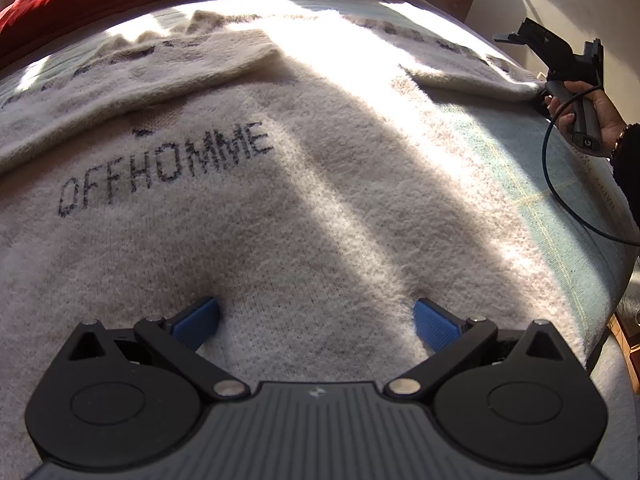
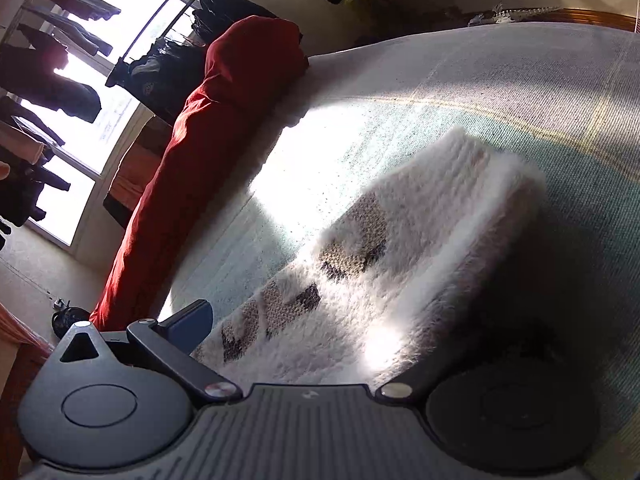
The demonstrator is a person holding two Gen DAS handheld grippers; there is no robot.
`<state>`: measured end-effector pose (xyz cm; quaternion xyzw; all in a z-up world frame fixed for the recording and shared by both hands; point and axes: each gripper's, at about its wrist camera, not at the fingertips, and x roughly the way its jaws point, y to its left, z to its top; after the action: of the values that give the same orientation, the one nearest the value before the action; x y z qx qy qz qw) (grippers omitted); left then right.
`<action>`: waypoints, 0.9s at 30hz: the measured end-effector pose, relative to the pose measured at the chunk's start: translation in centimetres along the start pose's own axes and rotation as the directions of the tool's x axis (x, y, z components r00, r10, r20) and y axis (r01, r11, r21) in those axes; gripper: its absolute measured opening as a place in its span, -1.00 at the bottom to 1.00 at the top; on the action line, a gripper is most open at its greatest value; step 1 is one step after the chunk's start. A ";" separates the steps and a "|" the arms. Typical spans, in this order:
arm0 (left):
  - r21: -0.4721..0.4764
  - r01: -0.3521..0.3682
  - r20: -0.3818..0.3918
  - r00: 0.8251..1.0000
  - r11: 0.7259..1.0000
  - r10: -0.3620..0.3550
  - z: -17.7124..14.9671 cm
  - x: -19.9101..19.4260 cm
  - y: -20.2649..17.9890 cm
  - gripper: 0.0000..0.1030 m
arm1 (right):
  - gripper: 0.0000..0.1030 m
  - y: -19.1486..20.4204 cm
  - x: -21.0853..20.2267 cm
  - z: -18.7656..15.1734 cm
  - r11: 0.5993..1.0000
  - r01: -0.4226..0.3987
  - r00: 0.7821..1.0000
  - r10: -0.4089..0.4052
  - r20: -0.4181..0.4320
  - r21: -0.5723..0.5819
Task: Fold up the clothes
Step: 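Close the right tool on the end of the white sleeve, then lift the gripped sleeve upward with the right tool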
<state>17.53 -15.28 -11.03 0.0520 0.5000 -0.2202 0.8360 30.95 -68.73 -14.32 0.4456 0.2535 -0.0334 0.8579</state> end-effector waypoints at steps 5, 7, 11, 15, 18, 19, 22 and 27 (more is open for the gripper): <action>0.003 -0.001 0.001 1.000 1.000 0.001 0.0 0.0 0.0 0.99 | 1.00 0.3 -0.1 -0.3 1.000 0.020 1.000 -0.020 0.015 -0.019; 0.005 0.000 0.001 1.000 1.000 0.000 0.0 0.0 0.0 0.99 | 1.00 0.4 -0.2 -0.4 0.999 0.024 0.999 -0.023 0.023 -0.025; 0.009 0.001 0.002 1.000 1.000 -0.001 0.0 0.0 0.0 0.99 | 1.00 -0.6 -0.3 0.0 1.000 -0.023 0.999 0.022 0.032 0.015; 0.014 -0.006 0.007 1.000 1.000 0.006 0.0 0.1 -0.1 0.99 | 0.95 -1.0 0.1 0.7 0.997 -0.043 0.999 0.041 0.030 0.059; 0.015 -0.005 0.007 1.000 1.000 0.005 0.0 0.1 -0.1 0.99 | 0.55 -1.3 0.0 0.9 0.995 -0.035 0.999 0.033 0.014 0.093; 0.015 -0.004 0.007 1.000 1.000 0.004 0.0 0.1 0.0 0.99 | 0.33 -1.6 0.0 0.7 0.993 -0.037 0.999 0.036 0.006 0.114; 0.020 -0.003 0.010 1.000 1.000 0.003 0.0 0.1 -0.1 0.99 | 0.10 -2.5 0.0 0.2 0.984 -0.042 0.999 0.046 -0.017 0.175; 0.017 -0.007 0.003 1.000 1.000 0.007 0.2 0.1 -0.2 0.99 | -0.83 -4.1 0.4 -0.4 0.959 -0.034 0.998 0.049 -0.048 0.280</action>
<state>17.63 -15.55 -10.94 0.0609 0.4967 -0.2216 0.8369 29.97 -70.79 -17.71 0.5682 0.2601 -0.0387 0.7797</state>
